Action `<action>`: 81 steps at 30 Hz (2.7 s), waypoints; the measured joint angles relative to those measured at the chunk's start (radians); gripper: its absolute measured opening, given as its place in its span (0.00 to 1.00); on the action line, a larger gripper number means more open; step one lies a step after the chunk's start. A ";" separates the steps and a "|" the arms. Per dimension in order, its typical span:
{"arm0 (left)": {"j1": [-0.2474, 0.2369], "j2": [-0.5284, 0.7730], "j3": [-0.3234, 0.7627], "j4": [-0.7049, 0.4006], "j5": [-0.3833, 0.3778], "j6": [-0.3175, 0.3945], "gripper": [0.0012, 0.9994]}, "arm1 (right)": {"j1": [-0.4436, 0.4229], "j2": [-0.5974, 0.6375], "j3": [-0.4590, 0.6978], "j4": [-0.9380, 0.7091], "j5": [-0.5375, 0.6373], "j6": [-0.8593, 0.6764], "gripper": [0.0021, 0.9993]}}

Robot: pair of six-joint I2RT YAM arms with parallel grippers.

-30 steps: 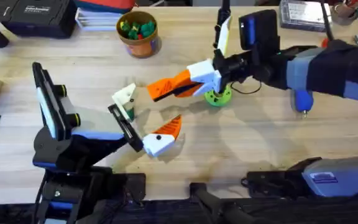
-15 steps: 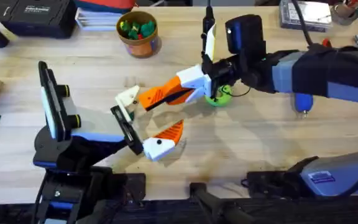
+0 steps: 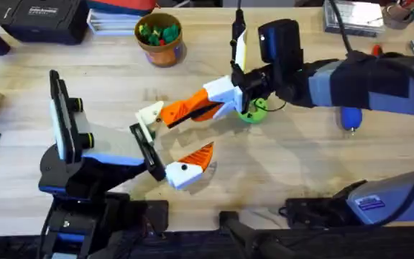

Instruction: Pick up the gripper from the table and insert it into the empty holder that is missing its gripper. Then pick up a screw, insert it into the mounting hole, and use the screwdriver to tighten it. Finally, clean up the table by picking up the vegetable and placing it into the bucket.

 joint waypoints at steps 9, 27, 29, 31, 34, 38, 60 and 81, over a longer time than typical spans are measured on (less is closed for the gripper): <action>0.000 0.000 0.000 -0.001 0.003 -0.010 0.99 | 0.008 0.063 0.035 0.011 -0.057 0.018 0.01; 0.005 0.000 0.000 0.001 -0.024 -0.035 0.99 | 0.017 0.213 0.160 0.032 -0.122 0.134 0.01; 0.009 0.000 0.000 0.002 -0.035 -0.034 0.99 | 0.024 0.213 0.174 0.042 -0.119 0.140 0.01; 0.014 0.000 0.000 0.004 -0.052 -0.030 0.99 | 0.032 0.214 0.194 0.043 -0.110 0.147 0.01; 0.020 0.000 0.000 0.006 -0.078 -0.026 0.99 | 0.044 0.229 0.223 0.043 -0.097 0.158 0.01; 0.015 0.000 0.002 0.003 -0.067 -0.025 0.99 | 0.088 0.255 0.242 0.048 -0.090 0.164 0.01; 0.018 0.000 0.002 0.002 -0.086 -0.044 0.99 | 0.103 0.288 0.264 0.058 -0.102 0.172 0.01; 0.018 0.002 0.002 0.005 -0.108 -0.035 0.99 | 0.106 0.296 0.264 0.180 -0.075 0.224 0.01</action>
